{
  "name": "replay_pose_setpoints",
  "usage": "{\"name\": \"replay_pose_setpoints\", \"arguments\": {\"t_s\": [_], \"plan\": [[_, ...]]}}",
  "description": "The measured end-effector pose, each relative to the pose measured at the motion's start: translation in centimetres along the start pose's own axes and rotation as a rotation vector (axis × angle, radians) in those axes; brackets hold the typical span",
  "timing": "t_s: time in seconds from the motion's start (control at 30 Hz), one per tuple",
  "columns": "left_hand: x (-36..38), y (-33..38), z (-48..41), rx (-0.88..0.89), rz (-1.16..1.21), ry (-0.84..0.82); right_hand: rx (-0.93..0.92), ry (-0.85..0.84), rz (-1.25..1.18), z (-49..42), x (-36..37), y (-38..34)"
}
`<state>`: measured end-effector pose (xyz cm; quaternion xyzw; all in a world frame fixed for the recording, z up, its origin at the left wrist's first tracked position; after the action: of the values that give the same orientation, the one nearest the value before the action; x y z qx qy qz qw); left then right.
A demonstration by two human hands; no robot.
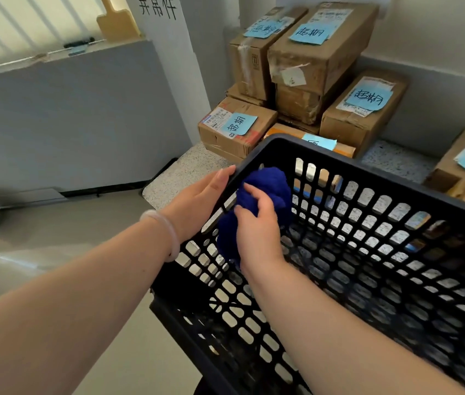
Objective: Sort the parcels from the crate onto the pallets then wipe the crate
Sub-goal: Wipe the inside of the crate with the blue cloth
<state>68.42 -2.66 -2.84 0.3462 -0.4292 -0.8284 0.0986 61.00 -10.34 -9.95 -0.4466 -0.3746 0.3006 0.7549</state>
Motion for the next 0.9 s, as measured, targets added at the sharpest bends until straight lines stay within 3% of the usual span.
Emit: {"name": "replay_pose_setpoints", "arguments": {"t_s": [0.17, 0.27, 0.4, 0.5, 0.63, 0.7, 0.73, 0.83, 0.9], "plan": [[0.3, 0.1, -0.3, 0.093, 0.13, -0.039, -0.351, -0.116, 0.203, 2.3, 1.2, -3.1], [0.3, -0.1, -0.4, 0.111, 0.149, -0.037, -0.441, -0.14, 0.382, 1.9, 1.5, -1.8], [-0.2, -0.3, -0.5, 0.08, -0.035, 0.001, -0.222, -0.07, 0.619, -1.2, -0.7, 3.3], [-0.2, -0.3, -0.6, 0.076, -0.148, -0.01, -0.053, -0.118, 1.004, -2.8, -1.8, 6.9], [0.0, -0.4, -0.4, 0.034, -0.146, -0.026, 0.255, -0.191, 1.301, -2.8, -4.2, 11.4], [0.3, 0.1, 0.0, 0.045, -0.152, -0.032, 0.357, -0.189, 1.241, -2.6, -5.1, 12.3], [0.3, 0.2, 0.1, 0.045, -0.153, -0.032, 0.406, -0.168, 1.099, -2.7, -5.3, 12.6], [0.3, 0.5, 0.1, 0.03, -0.158, -0.03, 0.536, -0.066, 0.34, -2.4, -3.7, 12.3], [0.4, 0.8, 0.1, 0.031, -0.178, -0.033, 0.56, 0.005, -0.026, -1.7, -2.5, 10.9]]}}
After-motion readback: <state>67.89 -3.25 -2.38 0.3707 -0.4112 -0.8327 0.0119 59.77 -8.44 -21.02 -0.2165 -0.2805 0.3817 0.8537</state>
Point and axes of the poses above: each hand's wrist, its own z-axis away from the middle knuckle, its own x-axis out of the palm, y = z × x, the point moved 10 cm from there along -z, towards the middle knuckle, and after that the axes turned 10 degrees about -y, right-handed, at the moved point
